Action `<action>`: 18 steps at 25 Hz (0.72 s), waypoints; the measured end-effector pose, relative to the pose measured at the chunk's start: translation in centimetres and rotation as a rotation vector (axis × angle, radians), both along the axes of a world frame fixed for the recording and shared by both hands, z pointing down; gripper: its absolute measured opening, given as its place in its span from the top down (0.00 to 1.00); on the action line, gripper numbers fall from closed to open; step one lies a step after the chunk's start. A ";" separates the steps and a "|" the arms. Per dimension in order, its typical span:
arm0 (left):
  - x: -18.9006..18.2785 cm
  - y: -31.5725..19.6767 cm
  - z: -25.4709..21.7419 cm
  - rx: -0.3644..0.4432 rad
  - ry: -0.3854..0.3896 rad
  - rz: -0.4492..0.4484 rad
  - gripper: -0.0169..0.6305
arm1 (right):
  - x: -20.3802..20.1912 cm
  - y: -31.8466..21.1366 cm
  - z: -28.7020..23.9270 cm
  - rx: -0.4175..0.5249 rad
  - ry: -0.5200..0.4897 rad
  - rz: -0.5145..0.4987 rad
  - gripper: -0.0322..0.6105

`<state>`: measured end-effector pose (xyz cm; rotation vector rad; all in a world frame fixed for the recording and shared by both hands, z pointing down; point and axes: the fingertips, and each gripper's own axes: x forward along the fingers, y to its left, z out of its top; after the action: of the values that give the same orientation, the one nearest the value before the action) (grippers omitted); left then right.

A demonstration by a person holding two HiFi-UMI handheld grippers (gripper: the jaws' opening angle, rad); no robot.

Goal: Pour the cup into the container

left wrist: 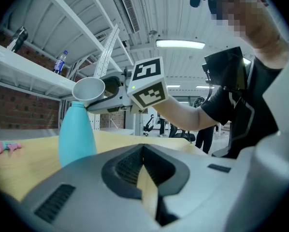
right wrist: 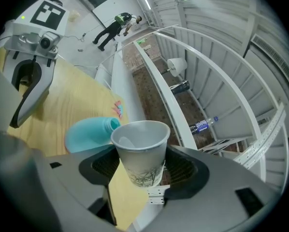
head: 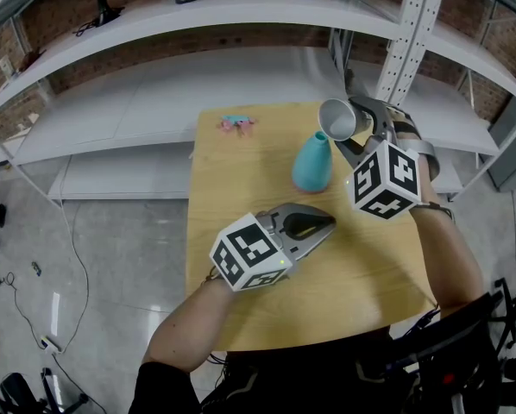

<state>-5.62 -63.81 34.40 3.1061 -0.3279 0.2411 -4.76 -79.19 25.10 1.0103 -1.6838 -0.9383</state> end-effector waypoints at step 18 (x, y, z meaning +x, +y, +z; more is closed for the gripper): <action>0.0 0.0 0.0 -0.002 -0.002 -0.004 0.97 | -0.2 -0.1 -0.2 0.041 0.080 0.009 0.48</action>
<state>-5.59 -63.84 34.37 3.1029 -0.3344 0.2448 -4.99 -79.33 24.94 0.9936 -1.5980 -0.9975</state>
